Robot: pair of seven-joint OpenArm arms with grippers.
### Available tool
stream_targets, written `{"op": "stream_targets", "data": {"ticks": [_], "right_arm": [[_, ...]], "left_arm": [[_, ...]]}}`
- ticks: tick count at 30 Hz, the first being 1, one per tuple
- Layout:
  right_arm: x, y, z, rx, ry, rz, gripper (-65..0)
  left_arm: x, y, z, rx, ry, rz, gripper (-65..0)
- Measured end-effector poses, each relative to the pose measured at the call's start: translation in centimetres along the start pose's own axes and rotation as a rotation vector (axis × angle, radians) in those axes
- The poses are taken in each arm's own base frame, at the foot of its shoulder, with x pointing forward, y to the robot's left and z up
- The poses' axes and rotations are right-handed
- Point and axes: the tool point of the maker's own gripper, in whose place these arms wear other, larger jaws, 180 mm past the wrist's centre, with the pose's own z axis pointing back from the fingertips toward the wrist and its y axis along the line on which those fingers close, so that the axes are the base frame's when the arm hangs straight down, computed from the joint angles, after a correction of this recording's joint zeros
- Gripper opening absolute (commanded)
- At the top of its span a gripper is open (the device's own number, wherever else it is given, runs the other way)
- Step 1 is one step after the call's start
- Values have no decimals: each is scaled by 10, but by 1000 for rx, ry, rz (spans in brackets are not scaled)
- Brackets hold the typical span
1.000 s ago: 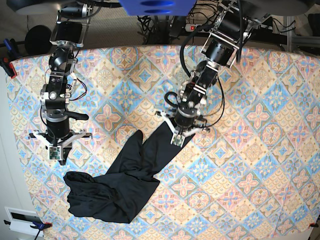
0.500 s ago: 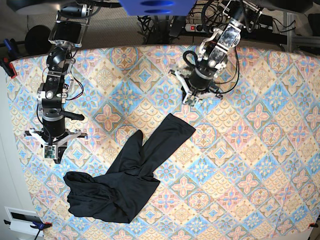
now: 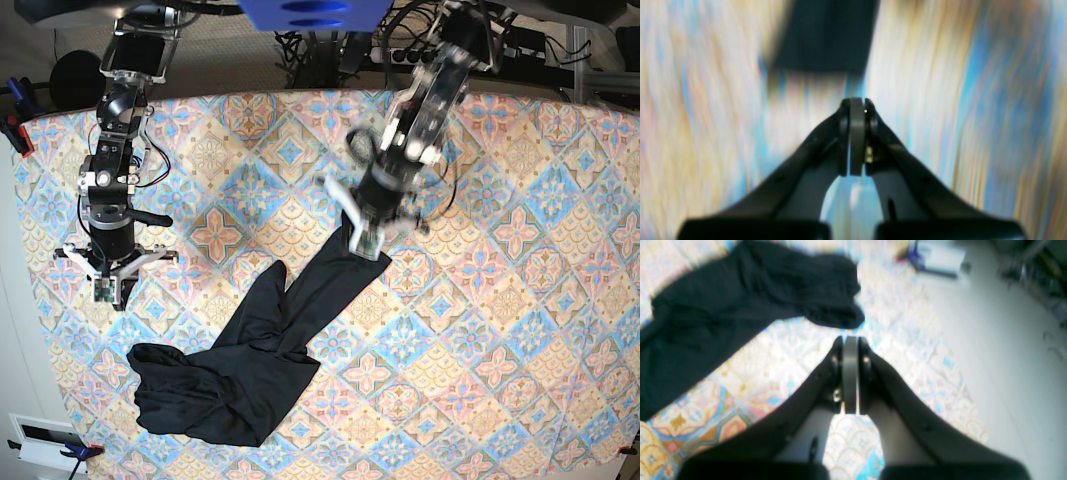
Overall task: Layout the t-shirt on the table in an organized manner, then fold the t-shirt properly
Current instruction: 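Lower the left gripper onto the black shirt's narrow end and grasp it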
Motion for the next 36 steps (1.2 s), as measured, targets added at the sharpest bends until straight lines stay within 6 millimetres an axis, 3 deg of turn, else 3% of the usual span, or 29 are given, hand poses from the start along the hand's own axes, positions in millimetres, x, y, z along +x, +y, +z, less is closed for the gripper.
{"op": "stream_targets", "data": {"ticks": [2, 6, 8, 13, 20, 27, 29, 31, 36], "right_arm": [[11, 0, 2, 0, -62, 2, -650], [9, 2, 8, 6, -90, 9, -650], [1, 4, 11, 13, -73, 11, -650], [7, 6, 15, 18, -133, 12, -650], [10, 6, 18, 20, -160, 17, -650], [20, 12, 23, 24, -189, -7, -650], [21, 13, 23, 24, -192, -7, -650], [20, 12, 23, 21, -190, -8, -650], [21, 13, 23, 23, -191, -8, -650]], "left_arm": [[3, 13, -28, 53, 23, 81, -650], [-25, 42, -69, 136, 168, 210, -650], [-15, 56, -92, 157, 139, 247, -650], [-2, 72, -133, 193, 61, 250, -650], [24, 62, -149, 175, 22, 237, -650], [100, 74, -158, 173, -99, 202, -650], [105, 69, -159, 159, -95, 164, -644], [95, 59, -162, 136, -37, 125, -590], [75, 34, -166, 83, 21, 7, -361]]}}
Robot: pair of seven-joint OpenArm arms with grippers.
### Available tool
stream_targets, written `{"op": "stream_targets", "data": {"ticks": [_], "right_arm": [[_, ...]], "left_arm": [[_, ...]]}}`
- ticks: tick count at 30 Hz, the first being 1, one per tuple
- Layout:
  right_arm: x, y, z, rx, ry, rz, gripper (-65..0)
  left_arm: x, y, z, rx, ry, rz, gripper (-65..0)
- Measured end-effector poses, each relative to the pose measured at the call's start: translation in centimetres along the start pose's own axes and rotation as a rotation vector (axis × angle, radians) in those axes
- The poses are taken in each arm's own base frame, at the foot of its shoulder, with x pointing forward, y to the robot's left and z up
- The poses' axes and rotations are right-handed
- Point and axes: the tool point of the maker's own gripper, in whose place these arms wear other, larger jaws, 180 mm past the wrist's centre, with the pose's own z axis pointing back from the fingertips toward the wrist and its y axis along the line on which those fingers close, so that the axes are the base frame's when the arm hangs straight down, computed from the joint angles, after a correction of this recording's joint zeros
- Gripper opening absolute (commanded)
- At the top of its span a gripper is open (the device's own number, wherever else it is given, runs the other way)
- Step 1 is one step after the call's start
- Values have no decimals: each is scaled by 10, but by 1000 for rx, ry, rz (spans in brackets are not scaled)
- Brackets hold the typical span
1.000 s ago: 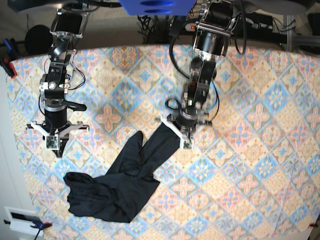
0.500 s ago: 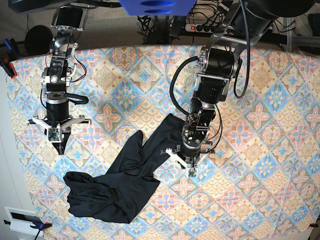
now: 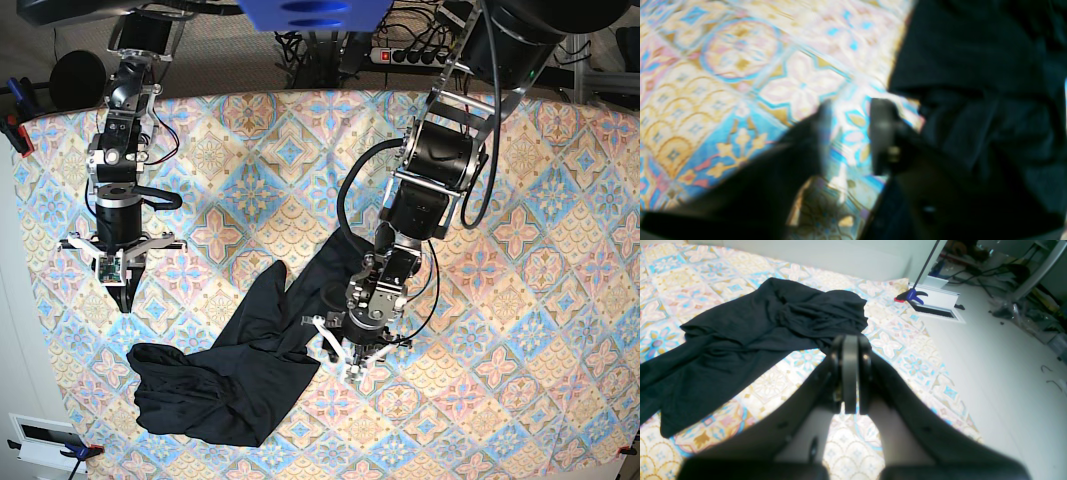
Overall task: Layout the t-shirt on the table in an organized manner, then fold the t-shirt properly
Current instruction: 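Lower the left gripper onto the black shirt's narrow end and grasp it, then lift the grasped shirt end with the left gripper and pull it upward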
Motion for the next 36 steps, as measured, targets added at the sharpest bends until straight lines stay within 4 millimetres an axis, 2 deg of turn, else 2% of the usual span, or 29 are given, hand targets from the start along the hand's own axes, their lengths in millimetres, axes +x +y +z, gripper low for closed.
{"op": "stream_targets", "data": {"ticks": [2, 4, 7, 10, 14, 23, 25, 28, 30, 34, 35, 36], "right_arm": [[0, 1, 0, 2, 0, 0, -650], [0, 2, 0, 4, 0, 0, -650], [0, 4, 0, 3, 1, -12, -650], [-2, 8, 1, 10, 8, -21, -650], [-1, 6, 1, 6, 2, -21, -650], [-4, 7, 2, 7, 10, -20, -650], [-10, 8, 5, 11, 27, -17, -650], [-11, 8, 6, 11, 30, -16, -650], [-11, 8, 6, 12, 29, -16, -650], [-15, 8, 8, 14, 40, -15, -650], [-15, 8, 8, 13, 40, -15, -650], [-14, 8, 8, 13, 39, -15, -650]], "left_arm": [[-5, -11, 0, -30, 13, -36, -269], [-13, -31, 2, -101, 47, -52, -194], [-26, -64, 7, -218, 114, -6, -128], [-35, -78, 10, -257, 137, -2, -122], [-56, -84, 15, -268, 146, -46, -128], [-63, -87, 15, -277, 155, -93, -139], [-67, -89, 15, -294, 156, -143, -176], [-68, -91, 16, -301, 140, -186, -285], [-72, -93, 17, -306, 139, -205, -384], [-79, -97, 20, -314, 122, -213, -621], [-83, -97, 20, -307, 119, -218, -650], [-84, -97, 21, -305, 109, -216, -650]]}}
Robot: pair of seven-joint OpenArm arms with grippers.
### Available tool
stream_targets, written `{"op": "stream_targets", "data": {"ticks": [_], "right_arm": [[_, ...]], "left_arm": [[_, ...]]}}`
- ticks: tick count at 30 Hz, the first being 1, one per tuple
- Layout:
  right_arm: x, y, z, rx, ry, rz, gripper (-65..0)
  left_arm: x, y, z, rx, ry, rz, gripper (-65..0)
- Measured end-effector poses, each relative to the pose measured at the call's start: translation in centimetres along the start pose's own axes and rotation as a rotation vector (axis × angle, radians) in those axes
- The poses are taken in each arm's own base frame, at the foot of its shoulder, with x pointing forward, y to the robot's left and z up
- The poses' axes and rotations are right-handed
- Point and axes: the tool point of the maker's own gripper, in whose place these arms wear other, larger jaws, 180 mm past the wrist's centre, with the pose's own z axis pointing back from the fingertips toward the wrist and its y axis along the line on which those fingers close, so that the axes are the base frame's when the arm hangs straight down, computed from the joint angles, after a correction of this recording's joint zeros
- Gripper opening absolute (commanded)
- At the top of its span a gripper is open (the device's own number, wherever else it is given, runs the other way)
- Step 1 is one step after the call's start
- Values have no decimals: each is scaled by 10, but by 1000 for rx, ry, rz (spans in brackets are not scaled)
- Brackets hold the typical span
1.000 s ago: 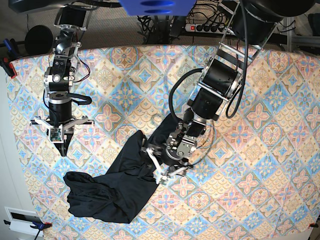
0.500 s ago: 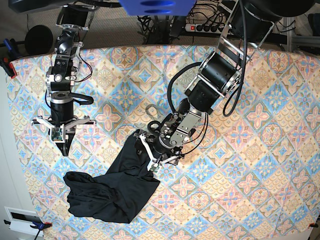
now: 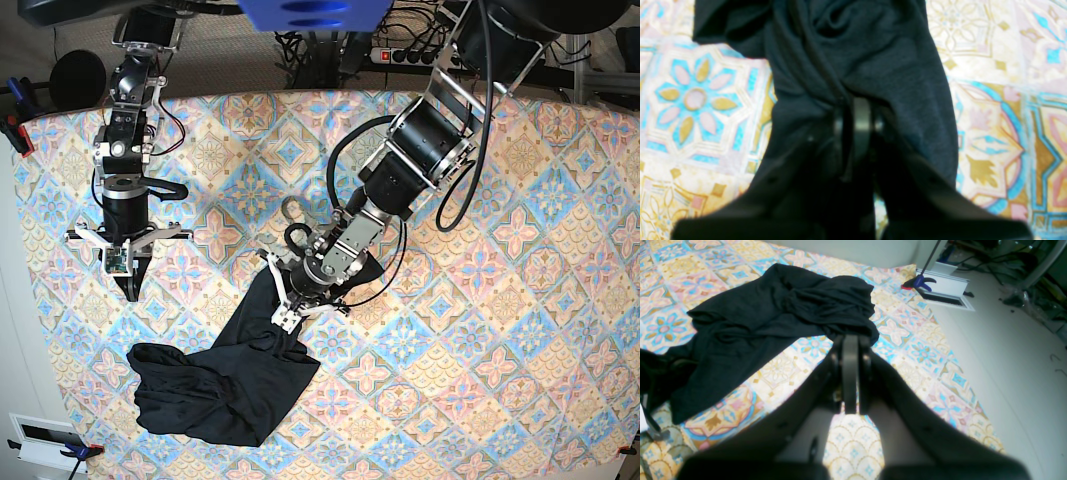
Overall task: Layout the t-shirt on the table in an organized manner, then fold the t-shirt properly
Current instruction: 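Lift the grasped shirt end with the left gripper and pull it upward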
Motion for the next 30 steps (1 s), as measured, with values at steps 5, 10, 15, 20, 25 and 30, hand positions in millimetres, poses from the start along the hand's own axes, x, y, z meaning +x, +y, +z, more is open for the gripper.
{"op": "stream_targets", "data": {"ticks": [5, 10, 15, 20, 25, 30], "right_arm": [[0, -2, 0, -5, 0, -1, -650], [-1, -3, 1, -8, 4, 0, -650], [-1, -2, 0, -7, 1, -2, -650], [1, -3, -1, -9, -4, 0, -650], [2, -3, -1, -8, -5, -1, -650], [1, -1, -1, -4, -3, -1, -650]], "left_arm": [[-6, -12, 3, -5, -37, 22, -650], [-33, -17, 31, -53, -22, 28, -650], [-61, -31, 77, -106, 39, 4, -650], [-81, -39, 112, -144, 82, -27, -650], [-76, -17, 117, -73, 88, 42, -624], [-29, 13, 105, 16, 19, 142, -468]]}}
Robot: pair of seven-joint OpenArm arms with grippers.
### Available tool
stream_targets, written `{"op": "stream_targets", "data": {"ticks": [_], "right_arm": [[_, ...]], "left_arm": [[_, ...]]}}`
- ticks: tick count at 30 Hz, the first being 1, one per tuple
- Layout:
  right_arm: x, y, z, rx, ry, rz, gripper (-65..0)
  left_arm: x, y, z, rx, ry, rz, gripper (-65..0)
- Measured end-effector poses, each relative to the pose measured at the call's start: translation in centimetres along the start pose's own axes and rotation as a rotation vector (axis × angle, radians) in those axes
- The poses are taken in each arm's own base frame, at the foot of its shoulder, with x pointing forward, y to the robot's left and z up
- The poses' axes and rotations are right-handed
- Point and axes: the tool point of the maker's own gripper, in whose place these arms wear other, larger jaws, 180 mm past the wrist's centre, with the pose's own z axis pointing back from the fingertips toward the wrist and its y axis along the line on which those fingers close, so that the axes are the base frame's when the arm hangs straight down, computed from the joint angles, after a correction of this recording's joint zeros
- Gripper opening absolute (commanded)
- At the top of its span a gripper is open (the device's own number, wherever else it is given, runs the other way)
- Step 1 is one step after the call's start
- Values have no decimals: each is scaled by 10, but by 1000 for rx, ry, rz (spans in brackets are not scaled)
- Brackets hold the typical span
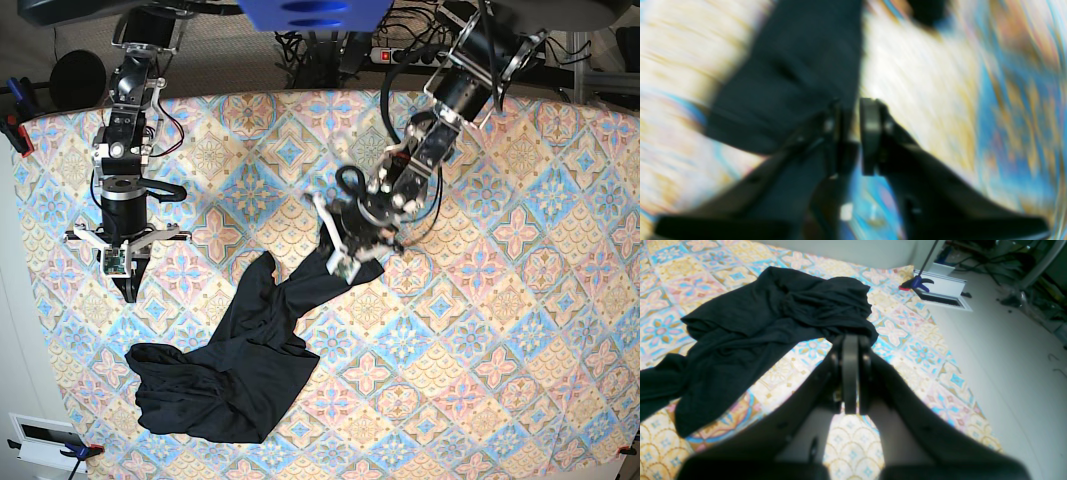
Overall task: Layout the t-shirt on the table in an organized manner, then fold the t-shirt properly
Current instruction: 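Lift the grasped shirt end with the left gripper and pull it upward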
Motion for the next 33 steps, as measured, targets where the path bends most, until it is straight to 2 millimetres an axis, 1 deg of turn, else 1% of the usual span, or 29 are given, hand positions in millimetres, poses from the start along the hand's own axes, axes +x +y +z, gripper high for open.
{"op": "stream_targets", "data": {"ticks": [2, 4, 6, 8, 9, 10, 11, 13, 15, 17, 21, 23, 26, 28, 31, 32, 33], "right_arm": [[0, 1, 0, 4, -2, 0, -650], [0, 1, 0, 3, 1, 1, -650], [-2, 1, 1, 3, 6, 0, -650], [0, 1, 1, 5, -1, -2, -650], [-1, 1, 1, 4, 3, -1, -650], [-1, 1, 1, 4, 3, 0, -650], [-1, 1, 1, 5, 2, 1, -650], [-2, 1, 1, 4, 5, 1, -650], [-1, 2, 1, 4, 1, 1, -650], [-4, 4, 3, 5, 9, -9, -650], [-4, 6, 3, 7, 8, -15, -650], [-4, 5, 3, 6, 11, -14, -650], [-5, 6, 3, 7, 12, -14, -650], [-4, 6, 3, 7, 10, -15, -650], [-3, 5, 2, 6, 8, -14, -650], [-4, 5, 2, 6, 11, -15, -650], [-4, 5, 2, 6, 10, -15, -650]], "left_arm": [[36, 4, -8, 18, -71, 49, -373], [49, 4, -26, 24, -63, 78, -277], [45, -6, -48, 4, -7, 94, -195], [35, -20, -70, -12, 77, 115, -118], [38, -25, -79, -12, 54, 115, -92], [45, -24, -87, -6, 33, 119, -72], [45, -14, -92, 12, 33, 115, -60], [46, 4, -99, 53, 13, 80, -62], [47, 8, -101, 56, 38, 2, -79], [49, 5, -102, 48, 35, -40, -105], [59, -1, -103, 38, 45, -158, -194], [58, -1, -103, 39, 47, -165, -259], [56, -3, -103, 34, 47, -161, -374], [55, -4, -103, 32, 44, -160, -463], [50, -5, -103, 35, 41, -153, -620], [49, -6, -103, 33, 32, -151, -650], [49, -8, -103, 32, 28, -149, -650]]}}
